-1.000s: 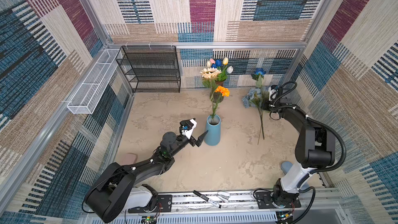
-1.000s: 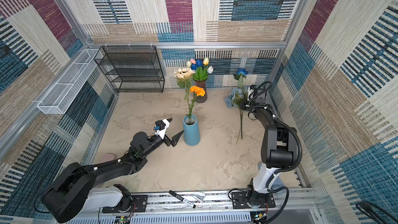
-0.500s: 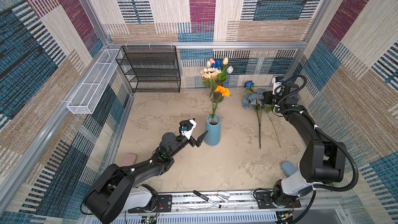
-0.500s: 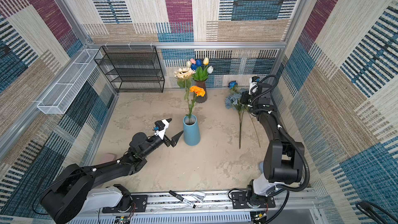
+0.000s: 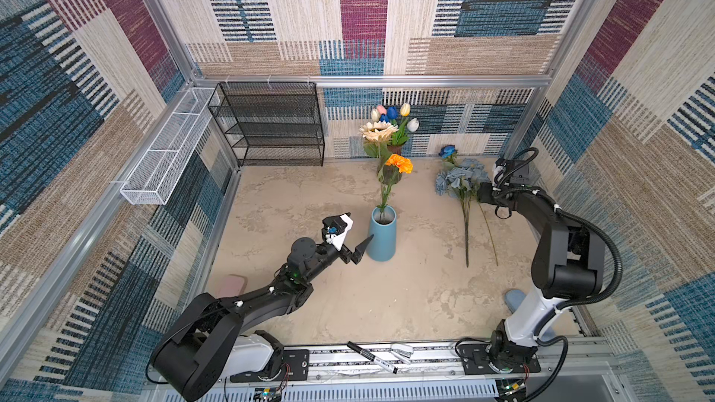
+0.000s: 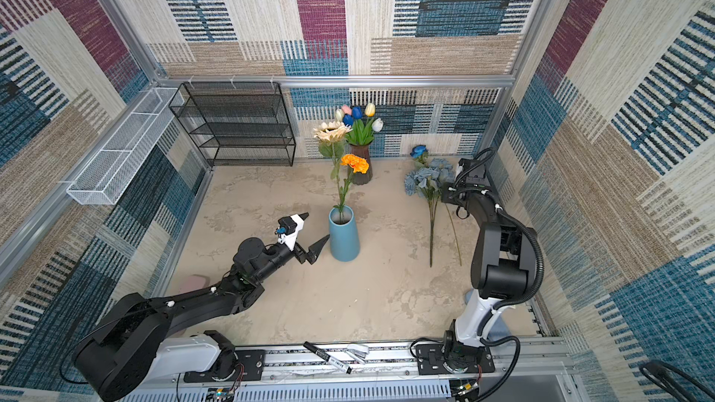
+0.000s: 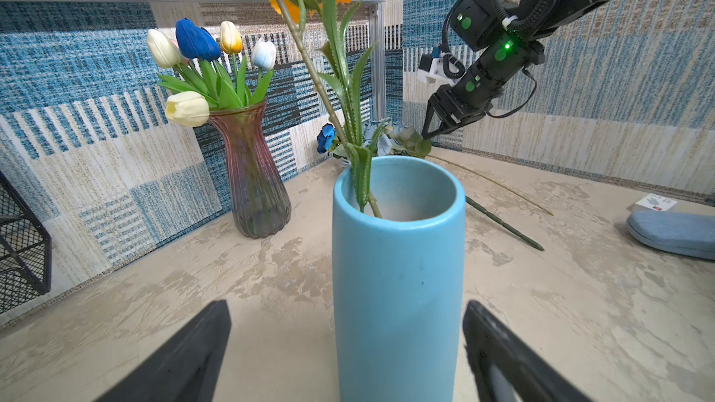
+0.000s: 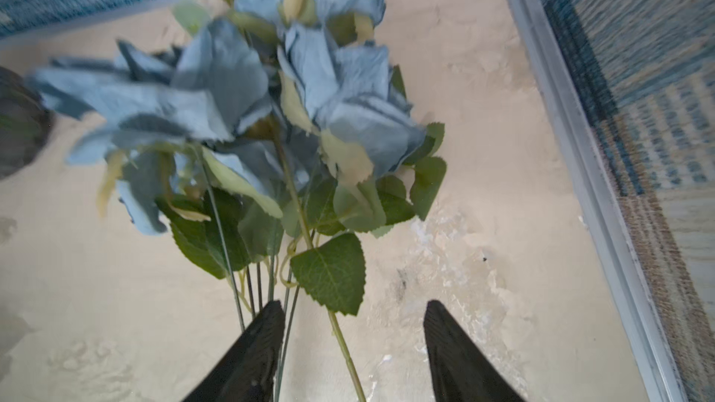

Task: Arrange the flowers into the vase
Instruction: 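Move the right gripper back and grasp the pale blue rose bunch stems, then lift the blue rose stem with the right gripper over the teal vase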

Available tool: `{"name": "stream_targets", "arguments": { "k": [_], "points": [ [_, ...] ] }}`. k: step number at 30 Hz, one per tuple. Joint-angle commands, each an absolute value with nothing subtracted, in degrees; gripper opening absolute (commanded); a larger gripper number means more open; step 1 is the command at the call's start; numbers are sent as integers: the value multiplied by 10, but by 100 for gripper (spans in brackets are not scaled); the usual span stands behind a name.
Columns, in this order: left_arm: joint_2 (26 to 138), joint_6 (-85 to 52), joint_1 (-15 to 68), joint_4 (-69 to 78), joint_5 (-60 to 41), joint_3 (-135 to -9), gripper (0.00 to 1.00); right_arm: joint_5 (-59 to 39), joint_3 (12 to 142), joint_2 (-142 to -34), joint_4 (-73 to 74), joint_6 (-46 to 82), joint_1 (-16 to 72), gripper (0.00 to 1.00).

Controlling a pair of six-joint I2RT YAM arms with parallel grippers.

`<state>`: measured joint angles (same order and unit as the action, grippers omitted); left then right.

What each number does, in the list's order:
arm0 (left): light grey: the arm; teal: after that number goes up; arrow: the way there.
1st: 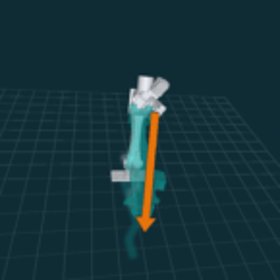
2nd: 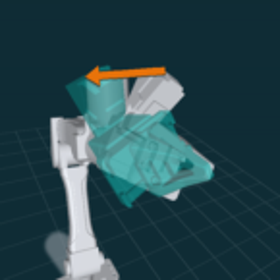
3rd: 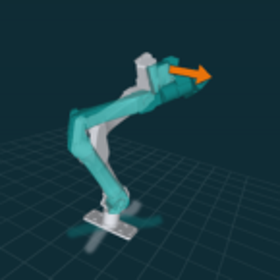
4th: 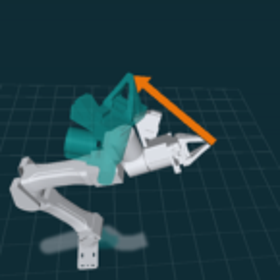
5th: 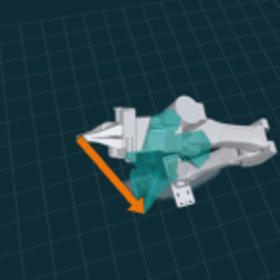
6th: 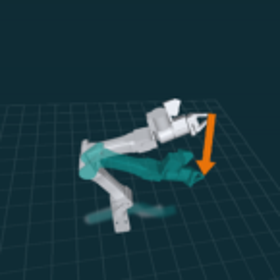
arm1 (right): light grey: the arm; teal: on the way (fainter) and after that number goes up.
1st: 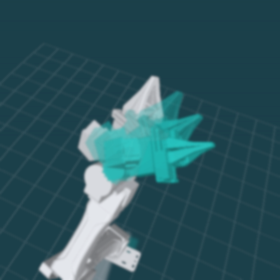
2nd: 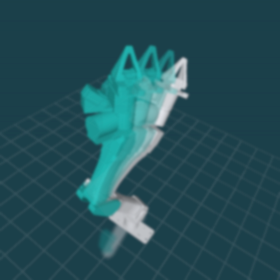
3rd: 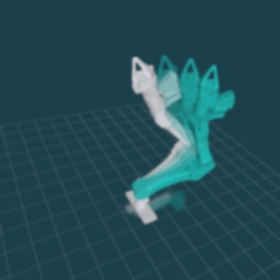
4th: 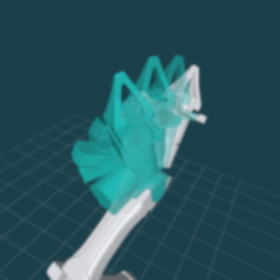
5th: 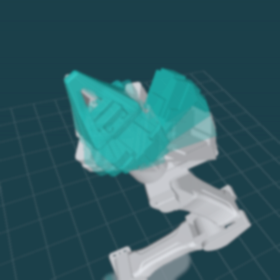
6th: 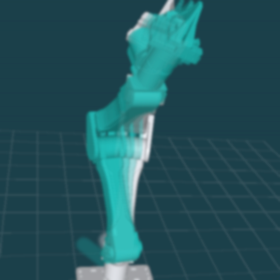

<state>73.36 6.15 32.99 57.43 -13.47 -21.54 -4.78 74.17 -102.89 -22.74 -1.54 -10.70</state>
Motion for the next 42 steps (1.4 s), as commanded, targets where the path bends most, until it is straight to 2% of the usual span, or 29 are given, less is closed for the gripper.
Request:
{"name": "stream_targets", "arguments": {
  "k": [1, 5, 7, 10, 15, 22, 30, 33, 38, 42],
  "points": [
    [736, 70, 330, 585, -136, -220, 97, -34, 740, -1040, -265, -59, -107, 64],
    [730, 77, 330, 554, -147, -236, 97, -25, 716, -1054, -243, -87, -108, 61],
    [732, 77, 329, 552, -148, -241, 97, -20, 709, -1067, -221, -100, -108, 57],
    [736, 72, 330, 564, -148, -237, 97, -48, 706, -1082, -191, -113, -109, 38],
    [731, 71, 330, 561, -145, -236, 97, -112, 715, -1063, -185, -117, -108, 16],
    [730, 77, 330, 555, -141, -241, 97, -166, 735, -983, -216, -107, -108, 0],
    [743, 75, 330, 567, -149, -249, 97, -196, 763, -870, -221, -58, -108, 0],
    [741, 76, 330, 569, -147, -249, 97, -254, 754, -807, -177, -28, -108, 0],
    [739, 76, 330, 575, -144, -248, 97, -394, 628, -652, 105, 103, -91, 0],
    [738, 73, 330, 582, -147, -249, 97, -444, 564, -599, 317, 180, -35, 0]
  ]
}}
